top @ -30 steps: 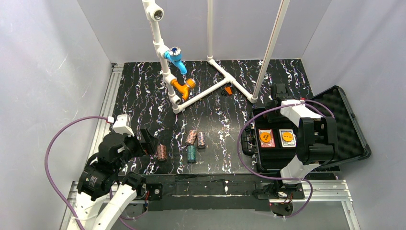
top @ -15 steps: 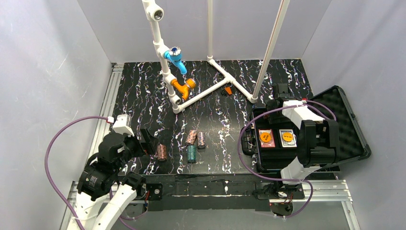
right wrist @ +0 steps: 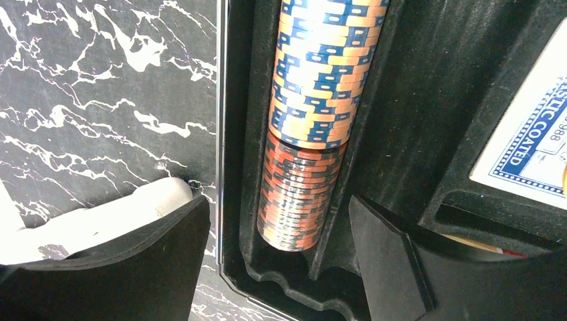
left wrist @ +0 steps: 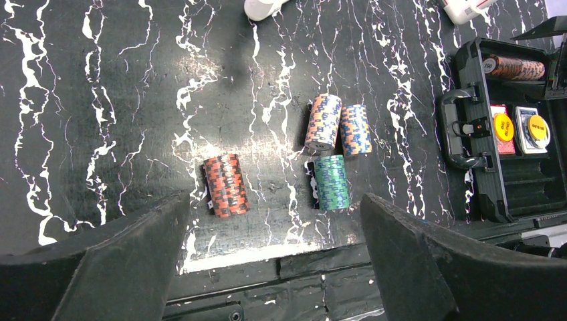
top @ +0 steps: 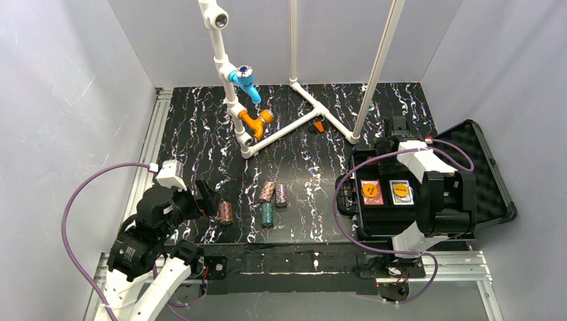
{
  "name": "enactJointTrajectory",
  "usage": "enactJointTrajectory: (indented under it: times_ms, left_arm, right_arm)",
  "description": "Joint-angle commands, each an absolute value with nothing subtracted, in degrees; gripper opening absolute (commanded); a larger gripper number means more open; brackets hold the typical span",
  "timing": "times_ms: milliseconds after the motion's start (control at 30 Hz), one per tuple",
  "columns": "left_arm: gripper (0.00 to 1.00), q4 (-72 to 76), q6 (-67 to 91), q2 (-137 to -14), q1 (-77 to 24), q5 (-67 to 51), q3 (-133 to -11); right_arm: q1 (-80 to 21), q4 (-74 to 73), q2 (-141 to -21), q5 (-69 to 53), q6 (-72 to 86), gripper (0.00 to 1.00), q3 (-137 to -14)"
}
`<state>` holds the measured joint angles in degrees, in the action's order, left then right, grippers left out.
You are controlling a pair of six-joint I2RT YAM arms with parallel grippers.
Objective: Pack up texas hold em set
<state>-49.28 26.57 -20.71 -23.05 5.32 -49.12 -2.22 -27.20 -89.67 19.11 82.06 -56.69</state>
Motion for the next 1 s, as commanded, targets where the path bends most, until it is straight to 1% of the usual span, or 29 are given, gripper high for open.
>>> enactJointTrajectory:
  times_ms: [0, 333, 467, 567, 633, 767, 967]
  left_arm:
    - [0.98, -48.5, 25.8, -20.5, -22.8, 5.1, -48.5]
    - [0.98, -48.7, 26.4, -22.3, -22.8, 5.8, -48.7]
    - [0.98, -49.7, 28.8, -23.7, -22.8, 8.7, -49.1]
    - [0.98, -49.1, 27.4, -24.8, -22.8, 6.1, -49.0]
    - [0.98, -49.7, 26.7, -27.0, -22.8, 4.3, -50.0]
    - [0.98, -53.8, 30.2, -34.2, -22.8, 7.2, -51.6]
    - [0.98, -56.5, 33.7, -43.6, -22.9, 7.9, -51.5]
  right_arm:
    - [-1.6, -28.4, -86.6, 20.0, 80.8, 0.85, -57.3]
    - [-1.6, -31.9, -80.6, 22.5, 76.2, 0.89, -58.1]
    - [-1.6, -33.5, -77.2, 22.7, 74.1, 0.91, -56.6]
    - [-1.6, -33.4, -74.4, 22.1, 71.7, 0.94, -54.7]
    - [-1.6, -32.9, -72.1, 21.5, 69.3, 0.95, -53.4]
    - [-1.6, -30.9, -68.4, 20.0, 64.3, 0.96, -51.2]
    - [-1.6, -30.2, -64.1, 20.3, 57.2, 0.98, -50.1]
